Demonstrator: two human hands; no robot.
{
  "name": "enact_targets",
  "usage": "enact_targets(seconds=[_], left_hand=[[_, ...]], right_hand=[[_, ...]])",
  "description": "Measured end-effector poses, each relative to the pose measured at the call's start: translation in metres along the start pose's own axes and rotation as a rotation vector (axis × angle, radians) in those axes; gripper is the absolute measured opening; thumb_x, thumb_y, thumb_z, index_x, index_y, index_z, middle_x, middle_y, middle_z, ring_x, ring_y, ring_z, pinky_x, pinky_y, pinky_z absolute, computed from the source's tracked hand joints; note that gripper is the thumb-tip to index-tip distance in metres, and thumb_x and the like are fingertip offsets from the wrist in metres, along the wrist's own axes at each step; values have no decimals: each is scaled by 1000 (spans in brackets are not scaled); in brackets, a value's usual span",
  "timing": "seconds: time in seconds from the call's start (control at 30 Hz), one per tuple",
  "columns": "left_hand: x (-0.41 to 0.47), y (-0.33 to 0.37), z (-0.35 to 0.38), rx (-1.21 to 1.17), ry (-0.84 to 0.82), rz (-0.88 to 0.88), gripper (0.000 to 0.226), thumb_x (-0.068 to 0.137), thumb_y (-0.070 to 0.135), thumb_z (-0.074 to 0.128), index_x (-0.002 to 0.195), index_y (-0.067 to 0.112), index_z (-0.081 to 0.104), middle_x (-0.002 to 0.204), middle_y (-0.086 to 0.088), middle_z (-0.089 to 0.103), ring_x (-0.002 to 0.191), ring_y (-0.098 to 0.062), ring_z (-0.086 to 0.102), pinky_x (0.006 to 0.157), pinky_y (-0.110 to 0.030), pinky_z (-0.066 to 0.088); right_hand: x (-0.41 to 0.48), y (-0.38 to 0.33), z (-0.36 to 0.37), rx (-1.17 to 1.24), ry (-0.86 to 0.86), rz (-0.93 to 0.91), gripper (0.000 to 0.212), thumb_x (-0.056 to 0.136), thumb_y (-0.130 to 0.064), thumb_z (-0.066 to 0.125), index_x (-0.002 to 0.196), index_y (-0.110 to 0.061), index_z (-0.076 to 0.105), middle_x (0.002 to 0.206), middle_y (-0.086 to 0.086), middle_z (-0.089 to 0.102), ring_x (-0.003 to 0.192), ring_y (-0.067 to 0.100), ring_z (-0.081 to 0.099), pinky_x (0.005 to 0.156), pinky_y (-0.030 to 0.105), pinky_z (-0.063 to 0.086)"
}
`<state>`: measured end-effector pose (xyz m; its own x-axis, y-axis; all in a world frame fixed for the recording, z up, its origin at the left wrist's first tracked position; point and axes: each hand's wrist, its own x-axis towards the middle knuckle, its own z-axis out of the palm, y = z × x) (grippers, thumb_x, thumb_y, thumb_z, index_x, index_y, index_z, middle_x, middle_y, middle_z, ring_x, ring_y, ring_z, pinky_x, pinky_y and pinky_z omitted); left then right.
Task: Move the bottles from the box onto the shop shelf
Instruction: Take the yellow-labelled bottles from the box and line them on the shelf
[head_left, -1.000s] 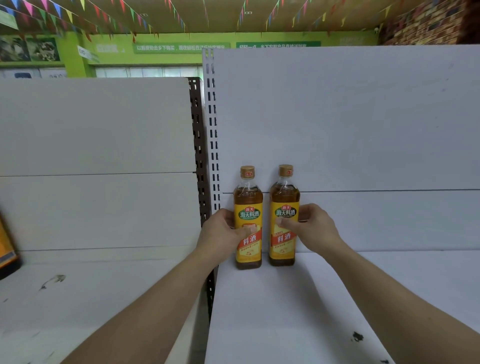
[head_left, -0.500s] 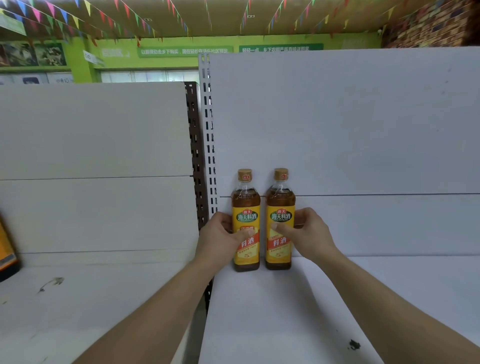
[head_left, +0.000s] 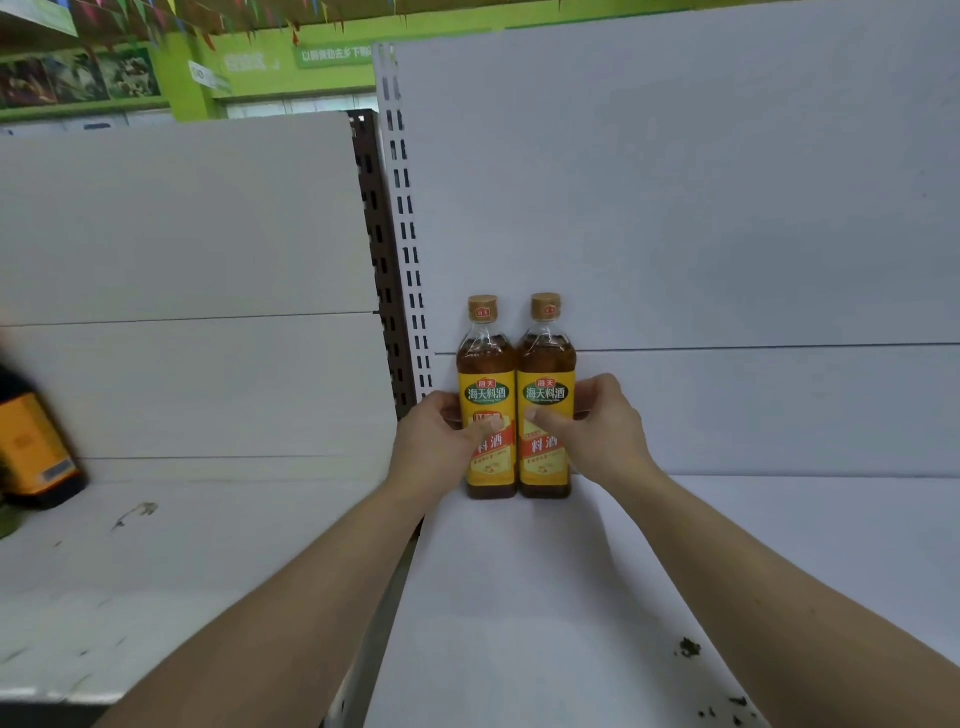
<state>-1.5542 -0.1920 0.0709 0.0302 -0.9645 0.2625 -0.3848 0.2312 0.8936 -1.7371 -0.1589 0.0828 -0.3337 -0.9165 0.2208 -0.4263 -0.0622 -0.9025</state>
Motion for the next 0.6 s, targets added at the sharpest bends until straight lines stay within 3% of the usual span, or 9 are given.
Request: enact_targets(seconds=[0.1, 0.17, 0.23, 0.3, 0.4, 0.5, 0.6], left_hand=[[-5, 5, 0, 11, -6, -14, 35, 86, 37, 81, 115, 26, 65, 96, 16, 67, 83, 4, 64, 64, -16, 50], [-8, 8, 0, 37, -11, -25, 28, 89, 39, 79, 111, 29, 66, 95, 16, 69, 82, 1, 66, 71, -23, 54], [-10, 8, 2, 93, -13, -37, 22, 91, 39, 75, 110, 32, 66, 101, 13, 72, 86, -5, 68, 80, -32, 58], [-15, 5, 3, 163, -36, -54, 33, 94, 38, 72, 123, 27, 63, 113, 7, 71, 97, -14, 68, 85, -35, 57], [-29, -4, 2, 172, -61, -134, 64, 95, 39, 70, 148, 17, 43, 129, -4, 64, 114, -24, 63, 80, -30, 48], [-45, -11, -6, 104, -88, -190, 66, 95, 40, 69, 149, 14, 41, 132, -6, 62, 116, -25, 61, 84, -30, 46], [-59, -17, -19, 41, -124, -195, 61, 95, 42, 69, 145, 14, 47, 134, -5, 61, 113, -21, 59, 84, -30, 44]], right_hand=[[-2, -3, 1, -8, -1, 10, 55, 85, -45, 82, 123, -21, 50, 116, -4, 65, 100, 18, 66, 72, 31, 56], [-6, -5, 0, -12, -9, 30, 62, 85, -42, 82, 132, -19, 48, 119, -4, 63, 103, 20, 66, 80, 38, 60], [-10, -6, 0, -51, -22, 46, 65, 86, -37, 82, 137, -17, 46, 120, -2, 63, 100, 19, 64, 78, 34, 57], [-16, -5, 1, -88, -28, 75, 67, 87, -37, 81, 139, -16, 44, 124, 0, 64, 97, 17, 61, 68, 26, 51], [-31, -7, 2, -117, -43, 112, 69, 91, -47, 75, 143, -16, 41, 129, 3, 61, 97, 17, 58, 57, 20, 42], [-48, -12, 1, -97, -63, 167, 65, 94, -53, 67, 140, -15, 43, 124, 2, 59, 100, 19, 56, 63, 25, 44], [-68, -18, 0, -70, -92, 201, 55, 96, -59, 60, 128, -16, 53, 105, -2, 64, 92, 17, 59, 77, 33, 45]])
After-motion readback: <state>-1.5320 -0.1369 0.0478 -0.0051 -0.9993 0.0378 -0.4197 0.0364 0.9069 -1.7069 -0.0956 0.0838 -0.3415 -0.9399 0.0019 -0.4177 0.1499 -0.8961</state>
